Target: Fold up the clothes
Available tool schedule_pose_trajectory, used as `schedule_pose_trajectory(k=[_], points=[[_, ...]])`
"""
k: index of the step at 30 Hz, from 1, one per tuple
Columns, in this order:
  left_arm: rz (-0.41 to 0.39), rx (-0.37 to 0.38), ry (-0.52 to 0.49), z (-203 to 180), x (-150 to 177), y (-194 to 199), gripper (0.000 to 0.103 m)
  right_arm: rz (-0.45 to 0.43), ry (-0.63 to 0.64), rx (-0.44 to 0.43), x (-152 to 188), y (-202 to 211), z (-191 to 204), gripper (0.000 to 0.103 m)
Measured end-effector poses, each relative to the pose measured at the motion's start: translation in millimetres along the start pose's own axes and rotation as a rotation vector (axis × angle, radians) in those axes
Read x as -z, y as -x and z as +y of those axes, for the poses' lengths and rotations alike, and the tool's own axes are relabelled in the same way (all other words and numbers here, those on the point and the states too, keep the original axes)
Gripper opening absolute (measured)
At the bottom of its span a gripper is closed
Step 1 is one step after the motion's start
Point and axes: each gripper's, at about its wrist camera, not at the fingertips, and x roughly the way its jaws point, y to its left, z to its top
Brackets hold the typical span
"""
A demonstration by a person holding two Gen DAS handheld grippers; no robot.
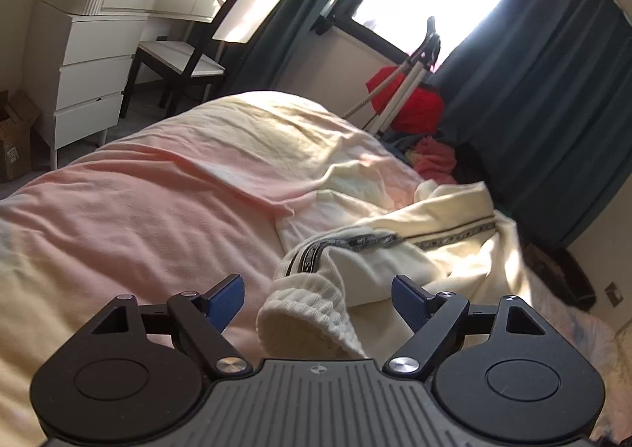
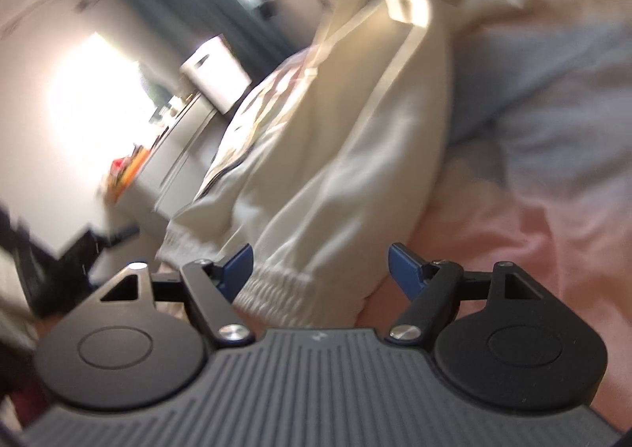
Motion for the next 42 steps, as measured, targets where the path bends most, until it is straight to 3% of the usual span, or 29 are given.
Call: schedule_pose_trajectory(k=[3, 8, 11, 13, 15, 17, 21, 25, 29, 36, 42], points=[[0.031, -0.043, -0.026, 1.4, 8.6, -23.2, 0.083, 0.032, -0.117, -0.010, -0.8, -10.2, -19.4, 0.079], [0.055, -0.054, 0.023, 8.4, 18.3, -51.8, 0.076, 0.104, -0.117, -0.035, 4.7, -34.7, -22.0, 0.079], [0.054, -0.030, 0.096, 10.2, 21.4, -60.6, 0.054, 0.123, -0.079, -0.054, 8.3, -48.5, -15.8, 0.075], [0.024, -0.045, 0.101, 5.1, 19.5, -60.0, 0.041, 0.117, -0.039, -0.051, 11.4, -49.8, -9.8, 0.050], [-0.009, -0.041, 0.091, -1.5, 13.7, -55.8, 0.023, 0.110, 0.001, -0.048, 14.5, -51.0, -3.8, 0.043], [-0.043, -0.028, 0.099, -7.3, 1.8, -49.2, 0.016, 0.094, -0.031, -0.076, 16.7, -45.2, 0.7, 0.035], [-0.103, -0.012, 0.082, -13.2, -41.5, -45.2, 0.014, 0.061, -0.084, -0.124, 23.7, -36.9, 20.2, 0.025], [-0.152, -0.043, 0.077, -5.6, -95.5, -50.9, 0.013, 0.062, -0.066, -0.184, 36.6, -64.9, 67.8, 0.022], [-0.195, -0.132, 0.038, 13.4, -161.5, -61.4, 0.013, 0.082, -0.071, -0.280, 55.2, -113.6, 119.7, 0.020], [-0.196, -0.367, -0.070, 59.6, -236.3, -125.6, 0.013, 0.184, -0.074, -0.460, 95.0, -222.1, 206.5, 0.016], [-0.129, -0.391, -0.019, 108.3, -218.2, -188.7, 0.017, 0.246, -0.084, -0.386, 107.0, -282.3, 205.4, 0.016]])
